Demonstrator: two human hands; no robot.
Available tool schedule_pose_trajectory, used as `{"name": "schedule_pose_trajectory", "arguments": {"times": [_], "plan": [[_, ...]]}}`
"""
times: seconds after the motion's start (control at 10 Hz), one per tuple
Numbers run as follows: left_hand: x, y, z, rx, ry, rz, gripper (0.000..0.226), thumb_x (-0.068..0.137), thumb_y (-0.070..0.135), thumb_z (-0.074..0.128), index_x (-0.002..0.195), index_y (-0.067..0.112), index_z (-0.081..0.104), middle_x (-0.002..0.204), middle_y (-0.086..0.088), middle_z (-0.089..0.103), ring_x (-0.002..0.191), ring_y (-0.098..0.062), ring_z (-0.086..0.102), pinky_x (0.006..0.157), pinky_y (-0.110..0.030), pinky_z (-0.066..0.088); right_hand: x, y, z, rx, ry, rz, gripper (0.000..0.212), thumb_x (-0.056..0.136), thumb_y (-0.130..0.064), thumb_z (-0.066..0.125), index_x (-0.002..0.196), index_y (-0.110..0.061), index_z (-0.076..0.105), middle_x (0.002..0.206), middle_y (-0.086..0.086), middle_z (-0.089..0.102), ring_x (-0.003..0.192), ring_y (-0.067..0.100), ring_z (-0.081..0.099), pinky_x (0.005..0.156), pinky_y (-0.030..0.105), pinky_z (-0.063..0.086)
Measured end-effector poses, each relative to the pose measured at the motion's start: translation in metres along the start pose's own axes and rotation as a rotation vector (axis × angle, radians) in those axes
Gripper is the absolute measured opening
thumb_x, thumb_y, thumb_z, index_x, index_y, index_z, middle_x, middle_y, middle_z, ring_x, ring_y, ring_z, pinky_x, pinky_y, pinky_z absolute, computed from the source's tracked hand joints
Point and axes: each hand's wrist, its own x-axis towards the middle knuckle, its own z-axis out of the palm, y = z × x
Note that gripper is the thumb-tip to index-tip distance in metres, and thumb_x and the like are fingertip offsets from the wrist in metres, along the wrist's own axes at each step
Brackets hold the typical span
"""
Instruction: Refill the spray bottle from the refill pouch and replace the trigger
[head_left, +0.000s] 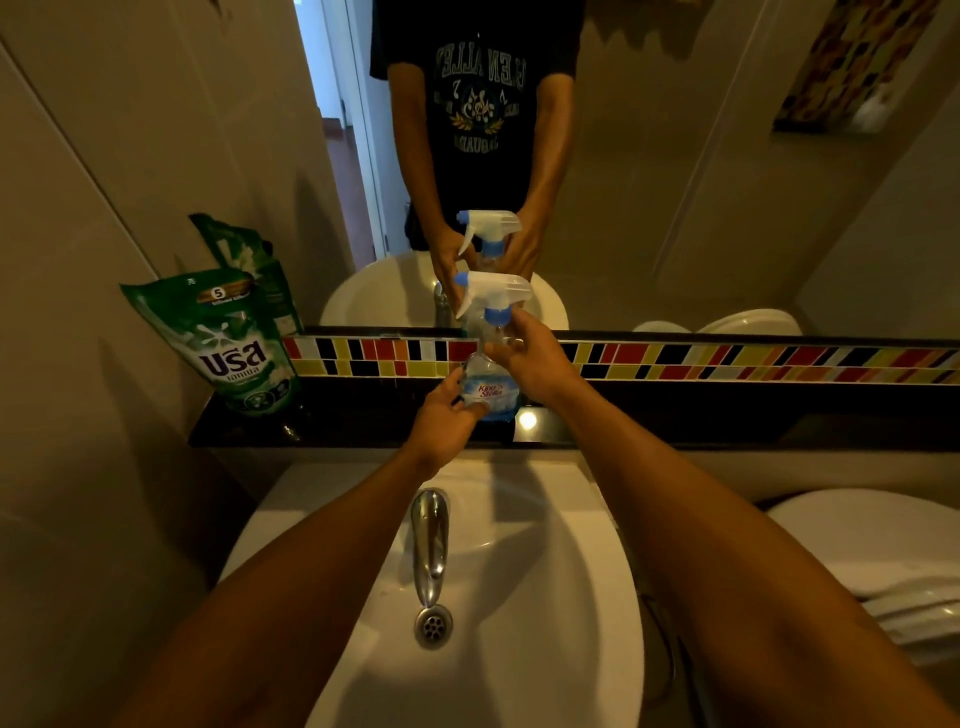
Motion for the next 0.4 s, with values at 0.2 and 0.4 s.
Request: {"name": "schedule_pose_trajectory", "arguments": {"times": [0.2, 0.4], "plan": [[-0.001, 0.005, -0.003, 0.034, -0.007, -0.025, 0.061, 0.093, 0.001, 0.064, 0.147, 0.021, 0.044, 0.137, -0.004, 0.06, 0.125, -0.021, 0.059, 0.106, -0.042, 0.049, -0.009, 0.0, 0.003, 0.045, 0.045, -0.03, 0.056, 0.097, -0.013, 0.07, 0.148, -0.018, 0.049, 0.14, 0.0, 0.061, 0.125, 0.014, 0.058, 0.103, 0.038, 0.052], [-0.013, 0.026, -0.016, 0.367, 0.032, 0.044, 0.058, 0.091, 0.013, 0.069, 0.144, 0.023, 0.05, 0.133, 0.007, 0.059, 0.125, -0.014, 0.055, 0.099, -0.029, 0.047, -0.035, -0.01, -0.002, 0.123, 0.172, 0.001, 0.055, 0.098, -0.015, 0.068, 0.149, -0.014, 0.047, 0.136, -0.002, 0.057, 0.122, 0.013, 0.056, 0.1, 0.038, 0.054]]}}
